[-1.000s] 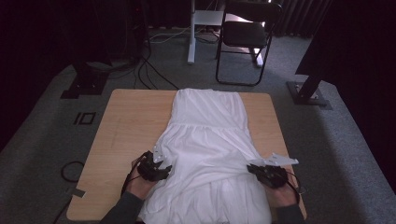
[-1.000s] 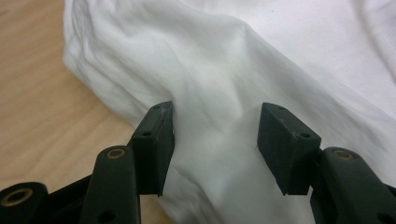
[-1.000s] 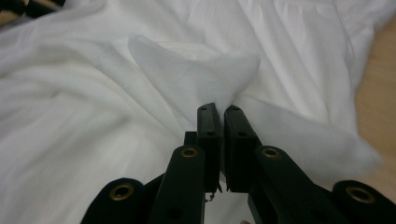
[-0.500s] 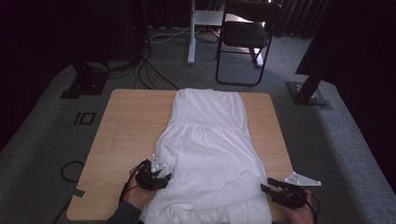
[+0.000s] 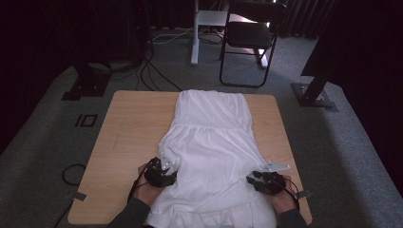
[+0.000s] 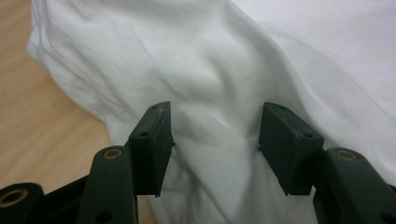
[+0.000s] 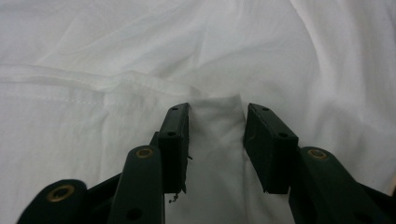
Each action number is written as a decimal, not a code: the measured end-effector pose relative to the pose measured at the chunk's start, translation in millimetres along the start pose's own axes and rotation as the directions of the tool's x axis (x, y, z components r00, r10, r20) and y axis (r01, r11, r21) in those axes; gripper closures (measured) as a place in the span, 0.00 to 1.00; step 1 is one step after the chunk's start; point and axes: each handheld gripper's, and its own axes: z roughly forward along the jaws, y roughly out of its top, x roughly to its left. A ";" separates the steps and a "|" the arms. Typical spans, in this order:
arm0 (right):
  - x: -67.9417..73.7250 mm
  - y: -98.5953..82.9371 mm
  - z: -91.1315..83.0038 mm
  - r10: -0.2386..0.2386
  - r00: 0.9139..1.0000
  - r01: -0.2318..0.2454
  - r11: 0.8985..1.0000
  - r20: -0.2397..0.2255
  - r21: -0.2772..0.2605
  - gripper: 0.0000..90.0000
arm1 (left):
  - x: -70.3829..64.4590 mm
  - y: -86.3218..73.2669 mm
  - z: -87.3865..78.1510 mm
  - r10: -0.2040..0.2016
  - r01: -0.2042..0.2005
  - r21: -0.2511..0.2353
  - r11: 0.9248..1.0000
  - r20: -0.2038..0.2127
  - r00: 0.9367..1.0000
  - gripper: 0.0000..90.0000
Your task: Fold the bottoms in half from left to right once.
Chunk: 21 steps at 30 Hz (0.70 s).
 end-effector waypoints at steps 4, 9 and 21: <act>-4.8 9.3 9.0 -0.007 1.000 0.007 1.000 0.017 -0.001 0.65 | 7.8 7.4 7.6 -0.018 0.018 0.004 1.000 -0.019 1.000 0.50; -17.2 28.1 24.1 0.030 0.999 -0.031 0.999 0.041 0.011 0.49 | 31.9 21.8 21.2 -0.043 0.045 0.031 0.998 -0.065 0.997 0.49; 0.1 25.6 5.1 -0.009 0.999 0.007 0.999 -0.053 -0.035 0.94 | 44.5 6.8 -25.7 -0.037 0.036 -0.016 0.999 -0.094 0.995 0.49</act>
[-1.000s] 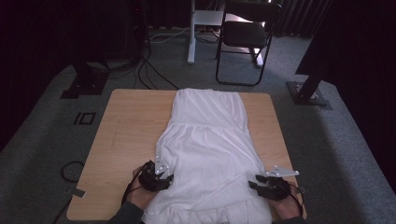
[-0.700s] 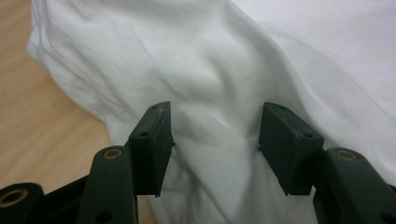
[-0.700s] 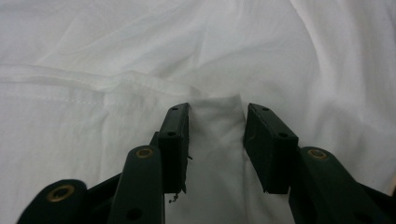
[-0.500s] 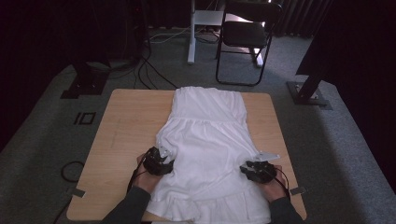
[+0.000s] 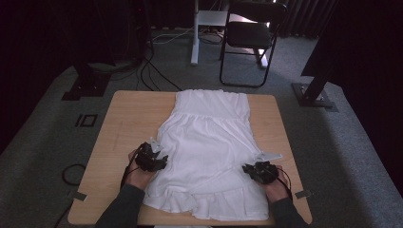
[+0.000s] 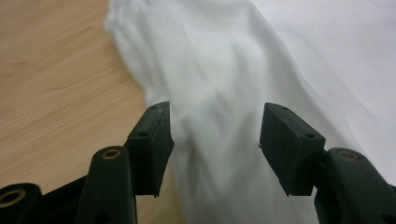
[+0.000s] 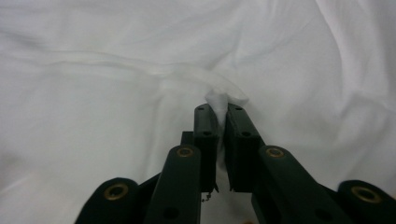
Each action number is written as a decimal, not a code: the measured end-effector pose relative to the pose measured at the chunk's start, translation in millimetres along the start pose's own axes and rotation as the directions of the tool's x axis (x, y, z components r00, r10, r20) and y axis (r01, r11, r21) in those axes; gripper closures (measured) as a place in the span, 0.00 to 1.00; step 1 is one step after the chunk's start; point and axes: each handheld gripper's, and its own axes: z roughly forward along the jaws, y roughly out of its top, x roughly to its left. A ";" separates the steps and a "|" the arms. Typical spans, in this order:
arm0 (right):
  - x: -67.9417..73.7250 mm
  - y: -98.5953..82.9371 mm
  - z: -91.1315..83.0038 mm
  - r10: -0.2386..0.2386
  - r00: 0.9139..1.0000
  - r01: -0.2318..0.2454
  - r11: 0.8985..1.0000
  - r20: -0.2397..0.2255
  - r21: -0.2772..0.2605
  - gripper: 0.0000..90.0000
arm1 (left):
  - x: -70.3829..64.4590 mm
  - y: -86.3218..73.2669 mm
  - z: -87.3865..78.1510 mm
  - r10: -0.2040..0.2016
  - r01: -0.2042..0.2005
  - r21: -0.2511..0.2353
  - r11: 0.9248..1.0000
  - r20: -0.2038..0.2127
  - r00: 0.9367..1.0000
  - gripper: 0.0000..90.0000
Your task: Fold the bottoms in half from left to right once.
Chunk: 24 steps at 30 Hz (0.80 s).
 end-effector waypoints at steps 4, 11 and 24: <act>8.8 -19.1 -33.4 0.009 0.999 -0.011 0.998 -0.036 -0.062 0.95 | 4.0 -16.0 -24.3 -0.020 0.020 -0.043 0.999 0.002 1.000 0.48; 15.9 -74.4 -88.0 0.028 0.999 -0.032 0.995 -0.039 -0.093 0.94 | 7.8 -39.2 -42.6 -0.054 0.053 -0.057 0.997 -0.007 0.999 0.48; 7.4 -87.7 -106.3 0.093 0.995 -0.100 0.980 -0.046 -0.172 0.58 | -10.7 -52.0 -45.4 -0.017 0.019 -0.027 0.999 0.062 0.998 0.45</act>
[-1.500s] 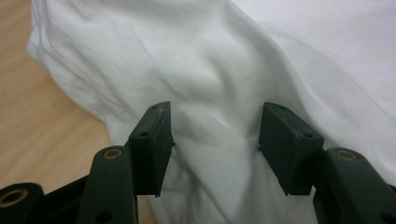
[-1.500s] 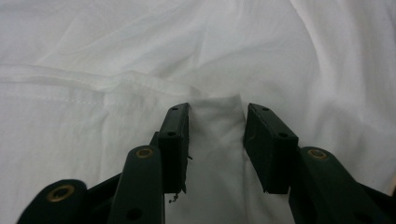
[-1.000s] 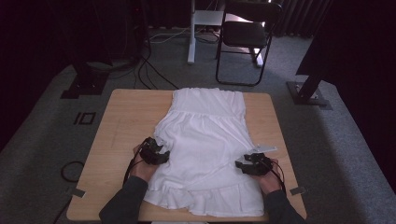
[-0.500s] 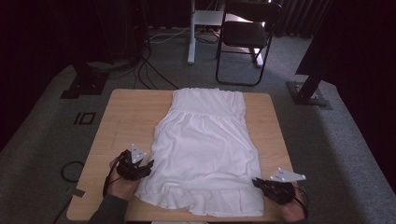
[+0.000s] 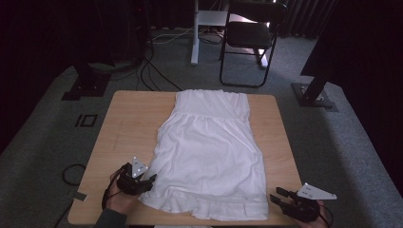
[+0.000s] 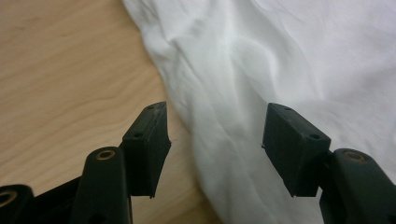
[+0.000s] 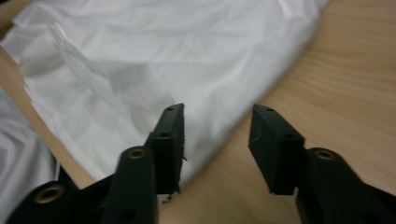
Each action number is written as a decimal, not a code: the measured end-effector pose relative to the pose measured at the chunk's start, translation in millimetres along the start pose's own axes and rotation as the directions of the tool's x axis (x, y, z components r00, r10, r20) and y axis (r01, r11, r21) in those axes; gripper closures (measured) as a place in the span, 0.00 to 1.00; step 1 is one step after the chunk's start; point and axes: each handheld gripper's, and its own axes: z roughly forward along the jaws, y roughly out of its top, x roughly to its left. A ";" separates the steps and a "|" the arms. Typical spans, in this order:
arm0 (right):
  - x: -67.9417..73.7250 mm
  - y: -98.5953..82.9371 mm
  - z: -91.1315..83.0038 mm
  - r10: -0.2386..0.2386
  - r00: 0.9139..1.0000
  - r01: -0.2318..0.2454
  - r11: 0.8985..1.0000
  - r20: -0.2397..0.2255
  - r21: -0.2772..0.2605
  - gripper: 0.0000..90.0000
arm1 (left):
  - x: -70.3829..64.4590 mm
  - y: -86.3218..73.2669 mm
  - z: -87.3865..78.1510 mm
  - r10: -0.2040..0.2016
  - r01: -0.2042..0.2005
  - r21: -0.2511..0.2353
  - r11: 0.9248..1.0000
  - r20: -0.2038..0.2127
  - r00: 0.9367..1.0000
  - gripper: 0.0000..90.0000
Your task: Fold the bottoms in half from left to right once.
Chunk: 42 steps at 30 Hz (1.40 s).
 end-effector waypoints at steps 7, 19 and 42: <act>20.7 11.9 34.1 -0.061 0.995 0.066 0.996 -0.084 0.054 0.57 | -8.5 -20.8 -6.2 -0.013 0.014 -0.011 1.000 0.099 0.995 0.44; 14.7 -5.6 -0.3 -0.094 0.985 0.105 0.992 -0.143 0.073 0.99 | -5.7 -38.4 -27.7 -0.053 0.057 -0.042 0.997 0.088 0.995 0.99; -56.6 70.4 90.8 0.075 0.991 -0.074 0.997 0.110 -0.009 0.62 | 57.1 20.7 44.7 -0.222 0.223 -0.080 0.972 0.024 0.975 0.43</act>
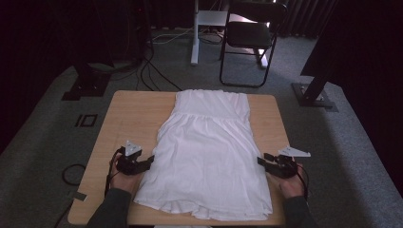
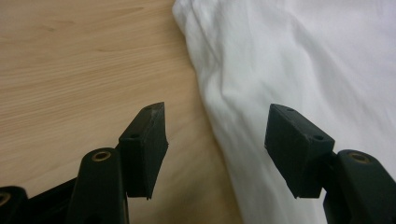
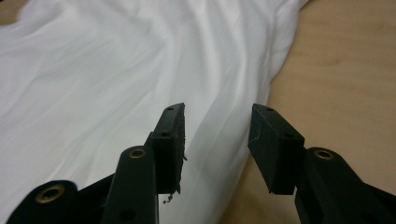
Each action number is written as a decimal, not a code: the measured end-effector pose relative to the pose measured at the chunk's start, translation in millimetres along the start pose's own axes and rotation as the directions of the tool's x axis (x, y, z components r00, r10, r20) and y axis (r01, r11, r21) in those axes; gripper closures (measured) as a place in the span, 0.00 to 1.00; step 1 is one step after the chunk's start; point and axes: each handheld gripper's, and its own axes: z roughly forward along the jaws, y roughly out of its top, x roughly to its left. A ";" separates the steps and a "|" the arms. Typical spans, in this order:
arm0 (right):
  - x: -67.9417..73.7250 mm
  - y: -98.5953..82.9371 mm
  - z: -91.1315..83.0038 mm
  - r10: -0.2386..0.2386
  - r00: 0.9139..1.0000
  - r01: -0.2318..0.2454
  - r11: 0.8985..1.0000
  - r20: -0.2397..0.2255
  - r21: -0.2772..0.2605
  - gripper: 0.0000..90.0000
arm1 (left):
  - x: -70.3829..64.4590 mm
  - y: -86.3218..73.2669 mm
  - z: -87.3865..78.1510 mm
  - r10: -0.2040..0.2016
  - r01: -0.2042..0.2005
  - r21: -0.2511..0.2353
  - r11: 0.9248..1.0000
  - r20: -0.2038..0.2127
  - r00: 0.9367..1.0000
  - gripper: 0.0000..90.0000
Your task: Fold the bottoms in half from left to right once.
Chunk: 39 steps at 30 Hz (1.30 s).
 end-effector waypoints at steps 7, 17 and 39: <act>-11.4 30.3 44.9 0.025 0.996 -0.028 0.999 0.081 0.033 0.60 | 1.9 22.3 33.9 0.031 -0.032 0.051 0.998 0.017 0.999 0.40; -23.5 32.3 81.4 0.105 0.990 -0.114 0.990 0.096 0.089 0.88 | 6.4 37.3 69.9 0.015 -0.022 0.116 0.993 0.057 0.998 0.60; 15.3 -21.5 18.3 0.006 0.996 -0.019 0.988 0.084 0.155 0.98 | -25.2 -28.4 -31.8 0.135 -0.137 0.045 0.990 0.046 0.990 1.00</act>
